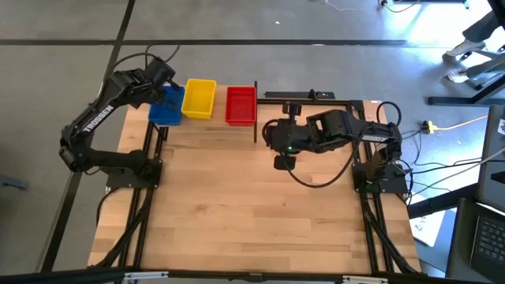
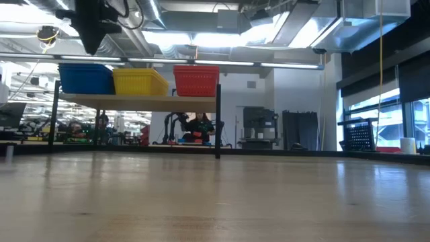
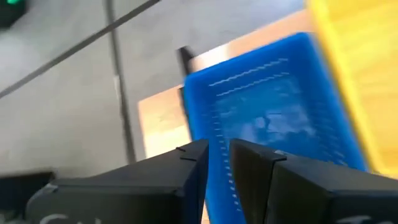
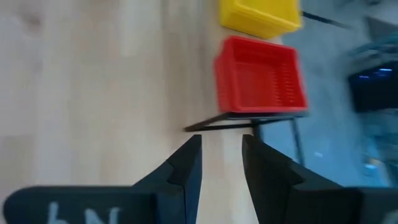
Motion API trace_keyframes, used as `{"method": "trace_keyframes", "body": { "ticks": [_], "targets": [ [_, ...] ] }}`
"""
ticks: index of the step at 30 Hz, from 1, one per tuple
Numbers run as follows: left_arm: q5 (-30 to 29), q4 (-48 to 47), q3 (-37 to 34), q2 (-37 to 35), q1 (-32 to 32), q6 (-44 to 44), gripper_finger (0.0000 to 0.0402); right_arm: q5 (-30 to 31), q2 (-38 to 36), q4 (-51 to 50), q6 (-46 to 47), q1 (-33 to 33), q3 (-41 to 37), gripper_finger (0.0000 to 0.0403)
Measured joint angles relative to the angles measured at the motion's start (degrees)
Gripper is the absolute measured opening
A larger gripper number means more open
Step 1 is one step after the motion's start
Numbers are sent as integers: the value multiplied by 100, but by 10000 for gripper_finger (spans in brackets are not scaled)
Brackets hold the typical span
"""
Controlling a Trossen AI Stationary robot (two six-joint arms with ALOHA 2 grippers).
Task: Stack baskets on shelf by color
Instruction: Return to Home Position
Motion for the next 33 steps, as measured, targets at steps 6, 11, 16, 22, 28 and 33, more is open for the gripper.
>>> {"method": "trace_keyframes", "body": {
  "ticks": [6,11,16,22,28,33],
  "targets": [
    [1145,-64,501,-15,-95,697,19,942,-123,-340,41,232,192,105],
    [1950,-93,893,-216,-488,807,5,1075,-450,-663,656,390,219,90],
    [2322,-115,1025,-645,-1203,837,1,1053,-836,-706,1203,580,217,78],
    [2369,-114,1022,-1226,-2119,712,0,1033,-1426,-709,1416,805,213,24],
    [2380,-99,1022,-1777,-2786,311,0,638,-2247,-711,1570,914,64,5],
    [2451,-76,912,-2184,-3096,325,0,517,-3181,-707,2118,1108,-716,2]
  ]
}}
